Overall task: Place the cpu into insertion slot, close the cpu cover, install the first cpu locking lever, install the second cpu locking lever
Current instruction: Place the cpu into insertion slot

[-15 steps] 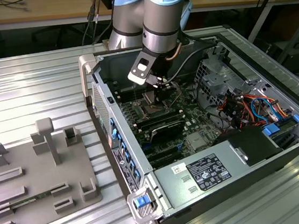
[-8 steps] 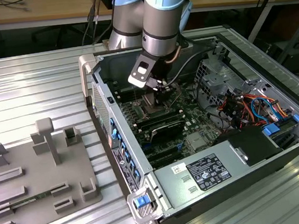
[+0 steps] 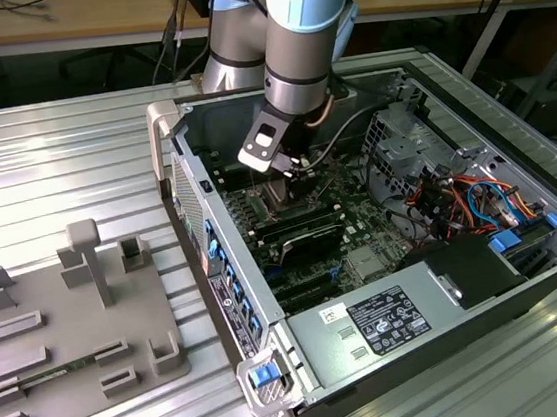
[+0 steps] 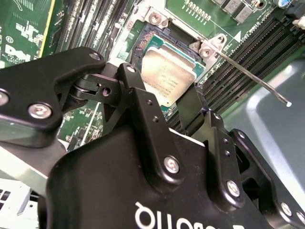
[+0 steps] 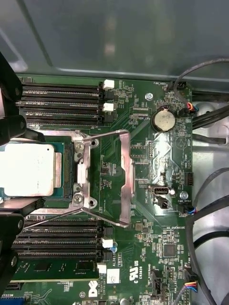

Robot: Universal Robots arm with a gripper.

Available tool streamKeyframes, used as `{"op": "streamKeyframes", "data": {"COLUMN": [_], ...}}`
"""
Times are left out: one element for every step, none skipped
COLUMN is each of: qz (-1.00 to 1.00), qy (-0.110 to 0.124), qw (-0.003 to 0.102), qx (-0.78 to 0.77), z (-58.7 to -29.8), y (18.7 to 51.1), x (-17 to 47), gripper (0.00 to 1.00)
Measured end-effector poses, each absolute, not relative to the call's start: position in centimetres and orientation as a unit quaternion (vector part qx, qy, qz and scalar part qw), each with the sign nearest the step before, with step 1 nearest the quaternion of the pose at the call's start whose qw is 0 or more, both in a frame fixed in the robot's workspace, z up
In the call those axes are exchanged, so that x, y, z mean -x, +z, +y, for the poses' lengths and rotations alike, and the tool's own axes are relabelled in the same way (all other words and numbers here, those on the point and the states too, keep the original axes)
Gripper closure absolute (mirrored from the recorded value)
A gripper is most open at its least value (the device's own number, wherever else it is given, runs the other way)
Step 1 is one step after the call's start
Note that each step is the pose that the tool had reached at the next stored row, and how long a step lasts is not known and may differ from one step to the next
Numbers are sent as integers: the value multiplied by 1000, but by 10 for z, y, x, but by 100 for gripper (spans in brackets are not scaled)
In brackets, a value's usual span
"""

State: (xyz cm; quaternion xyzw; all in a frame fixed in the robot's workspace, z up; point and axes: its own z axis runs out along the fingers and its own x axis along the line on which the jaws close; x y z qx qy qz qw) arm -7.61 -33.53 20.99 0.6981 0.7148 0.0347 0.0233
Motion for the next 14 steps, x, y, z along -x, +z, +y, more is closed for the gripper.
{"op": "streamKeyframes", "data": {"qz": [715,713,712,712,712,712,712,712,712,712,712,712,712,712], "qy": [34,33,33,33,33,33,33,32,32,30,26,25,24,24], "qw": [23,22,22,22,22,22,23,23,23,25,29,30,31,31], "qx": [-698,-700,-701,-701,-701,-701,-701,-701,-701,-701,-701,-701,-701,-701], "z": [-335,-335,-336,-335,-335,-335,-335,-335,-335,-335,-335,-335,-335,-335], "y": [209,208,208,208,208,207,206,205,204,203,203,203,203,203], "x": [76,76,76,76,75,75,75,75,75,75,75,75,75,75], "gripper": [45,45,45,45,45,45,45,45,45,45,45,45,45,45]}}
